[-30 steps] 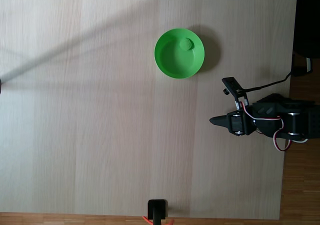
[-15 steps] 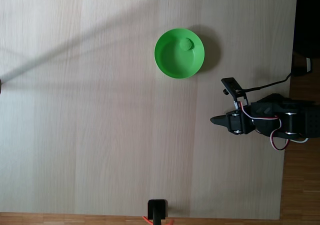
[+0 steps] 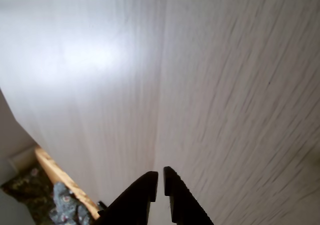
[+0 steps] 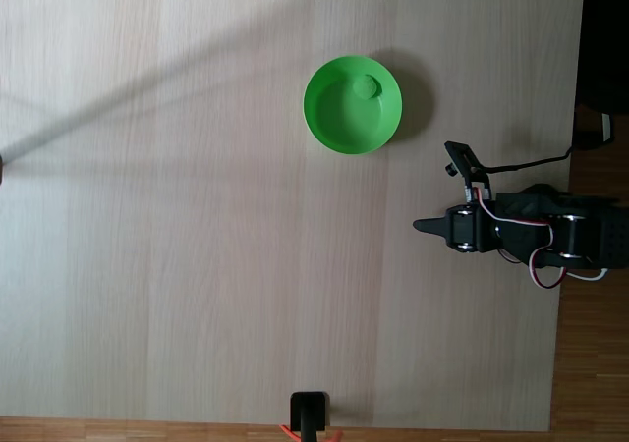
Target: Grasp a green pompom and put it in the green bowl.
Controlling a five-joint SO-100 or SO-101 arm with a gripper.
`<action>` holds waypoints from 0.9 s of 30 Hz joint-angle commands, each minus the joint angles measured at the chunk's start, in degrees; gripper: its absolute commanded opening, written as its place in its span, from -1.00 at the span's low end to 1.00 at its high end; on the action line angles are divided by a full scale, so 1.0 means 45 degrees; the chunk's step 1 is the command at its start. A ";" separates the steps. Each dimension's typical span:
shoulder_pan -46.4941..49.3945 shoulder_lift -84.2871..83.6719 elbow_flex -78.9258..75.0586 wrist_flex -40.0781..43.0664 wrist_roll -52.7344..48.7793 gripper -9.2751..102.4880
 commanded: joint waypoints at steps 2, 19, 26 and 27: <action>0.0098 0.0098 -0.0117 0.0000 0.0000 -0.84; 0.0137 0.0098 -0.0117 0.0020 0.0000 -0.84; 0.0195 0.0098 -0.0293 0.0859 0.0000 -0.84; 0.0195 0.0098 -0.0293 0.0879 0.0000 -0.84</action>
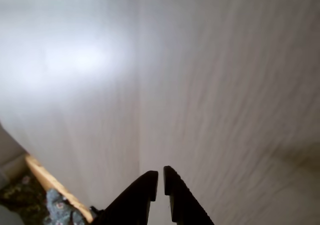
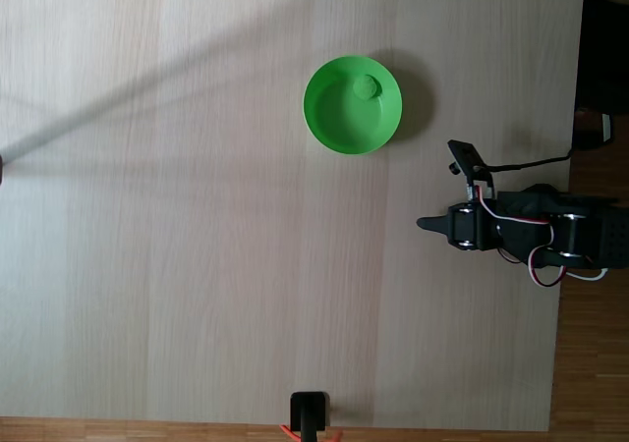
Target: Grasp a green pompom and put it in the green bowl.
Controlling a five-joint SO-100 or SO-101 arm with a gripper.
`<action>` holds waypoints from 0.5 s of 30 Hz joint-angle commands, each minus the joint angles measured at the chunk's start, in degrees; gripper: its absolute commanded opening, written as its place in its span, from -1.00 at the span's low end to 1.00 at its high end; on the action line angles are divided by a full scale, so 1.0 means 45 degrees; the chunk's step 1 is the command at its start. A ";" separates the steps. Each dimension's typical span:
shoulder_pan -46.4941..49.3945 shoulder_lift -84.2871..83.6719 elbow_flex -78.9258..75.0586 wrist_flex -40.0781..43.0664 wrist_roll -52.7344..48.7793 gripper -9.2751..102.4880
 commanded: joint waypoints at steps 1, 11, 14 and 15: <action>-0.0020 0.0098 -0.0293 0.0078 0.0000 -0.84; -0.0176 0.0098 -0.0332 0.0234 -0.0039 -0.84; -0.0176 0.0098 -0.0332 0.0234 -0.0020 -0.84; -0.0176 0.0098 -0.0332 0.0234 0.0000 -0.84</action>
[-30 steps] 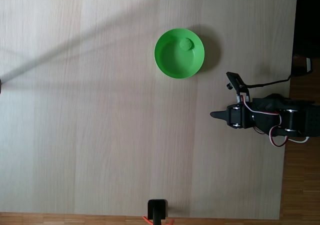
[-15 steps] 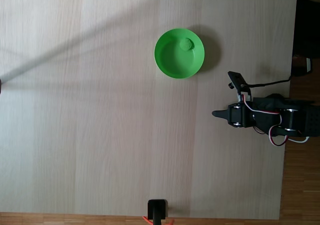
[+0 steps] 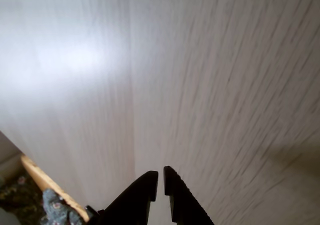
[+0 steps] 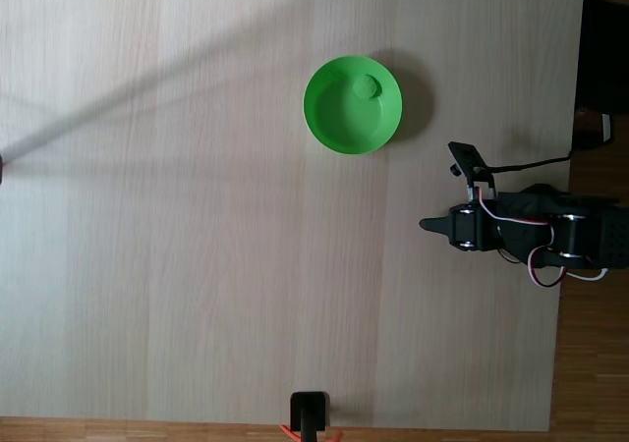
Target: Grasp a green pompom and put it in the green bowl.
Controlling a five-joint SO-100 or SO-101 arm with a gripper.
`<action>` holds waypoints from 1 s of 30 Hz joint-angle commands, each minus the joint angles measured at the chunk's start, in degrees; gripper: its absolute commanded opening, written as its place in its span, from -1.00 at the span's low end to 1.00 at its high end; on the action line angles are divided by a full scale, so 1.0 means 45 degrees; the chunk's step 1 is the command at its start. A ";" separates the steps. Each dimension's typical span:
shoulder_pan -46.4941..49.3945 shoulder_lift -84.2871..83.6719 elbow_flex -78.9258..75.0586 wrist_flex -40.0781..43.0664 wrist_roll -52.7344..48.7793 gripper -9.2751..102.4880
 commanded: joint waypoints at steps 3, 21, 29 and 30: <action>0.0000 0.0098 -0.0332 0.0000 -0.0020 -0.84; 0.0098 0.0098 -0.0332 -0.0078 -0.0020 -0.84; 0.0098 0.0098 -0.0332 -0.0078 -0.0020 -0.84; 0.0098 0.0098 -0.0332 -0.0078 -0.0020 -0.84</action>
